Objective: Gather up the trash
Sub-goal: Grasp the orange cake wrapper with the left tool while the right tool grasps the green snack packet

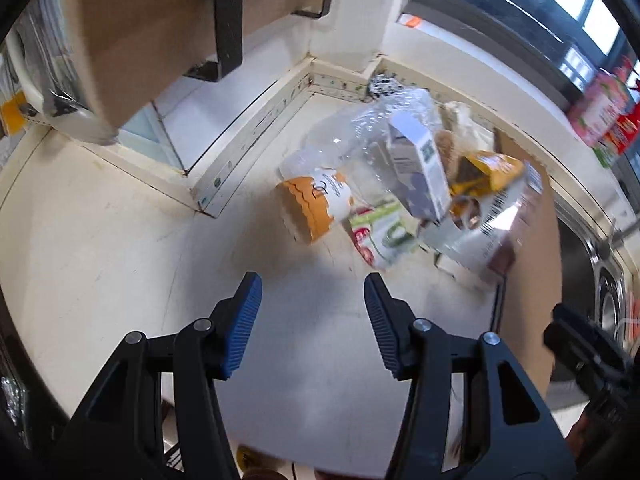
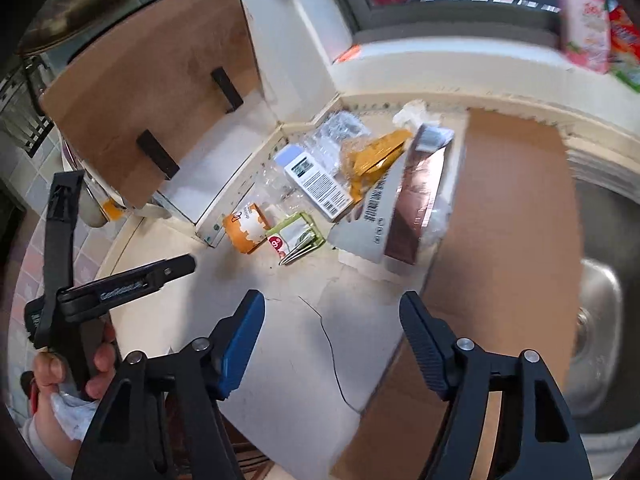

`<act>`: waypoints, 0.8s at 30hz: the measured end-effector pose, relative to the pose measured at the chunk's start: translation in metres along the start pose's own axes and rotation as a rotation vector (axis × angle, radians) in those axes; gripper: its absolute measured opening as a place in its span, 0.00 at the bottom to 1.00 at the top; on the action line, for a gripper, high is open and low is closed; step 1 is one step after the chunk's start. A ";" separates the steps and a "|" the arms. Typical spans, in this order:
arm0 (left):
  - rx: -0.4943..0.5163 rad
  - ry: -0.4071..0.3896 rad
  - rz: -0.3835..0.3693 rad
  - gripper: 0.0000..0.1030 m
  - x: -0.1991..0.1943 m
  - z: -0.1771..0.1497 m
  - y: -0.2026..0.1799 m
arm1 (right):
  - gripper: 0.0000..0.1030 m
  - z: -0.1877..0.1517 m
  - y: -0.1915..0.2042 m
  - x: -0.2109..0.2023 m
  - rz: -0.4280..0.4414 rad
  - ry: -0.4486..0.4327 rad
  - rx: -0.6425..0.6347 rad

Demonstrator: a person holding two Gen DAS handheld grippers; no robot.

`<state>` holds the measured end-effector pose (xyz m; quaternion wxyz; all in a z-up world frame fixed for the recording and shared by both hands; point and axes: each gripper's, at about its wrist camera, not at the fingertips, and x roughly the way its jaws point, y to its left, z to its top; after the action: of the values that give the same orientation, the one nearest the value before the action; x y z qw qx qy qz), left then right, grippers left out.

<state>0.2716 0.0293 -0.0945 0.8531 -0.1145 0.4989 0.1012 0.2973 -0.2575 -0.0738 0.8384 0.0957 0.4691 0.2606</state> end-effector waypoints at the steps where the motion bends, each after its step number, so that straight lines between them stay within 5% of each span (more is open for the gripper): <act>1: -0.012 0.006 -0.001 0.49 0.009 0.004 0.000 | 0.63 0.005 -0.003 0.013 0.022 0.017 0.006; 5: -0.034 -0.007 -0.005 0.49 0.025 0.008 0.000 | 0.52 0.013 -0.005 0.061 0.097 0.087 0.042; 13: -0.073 -0.052 -0.010 0.48 0.047 0.016 0.007 | 0.51 0.023 0.000 0.138 0.187 0.141 0.168; 19: -0.099 -0.059 -0.031 0.48 0.055 0.016 0.015 | 0.49 0.031 0.014 0.172 0.179 0.148 0.192; 24: -0.101 -0.071 -0.039 0.48 0.059 0.016 0.018 | 0.34 0.033 0.021 0.196 0.163 0.171 0.201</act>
<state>0.3076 0.0543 -0.1401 0.8652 -0.1634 0.4602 0.1137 0.4005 -0.1338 -0.1922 0.7575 0.1945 0.5533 0.2868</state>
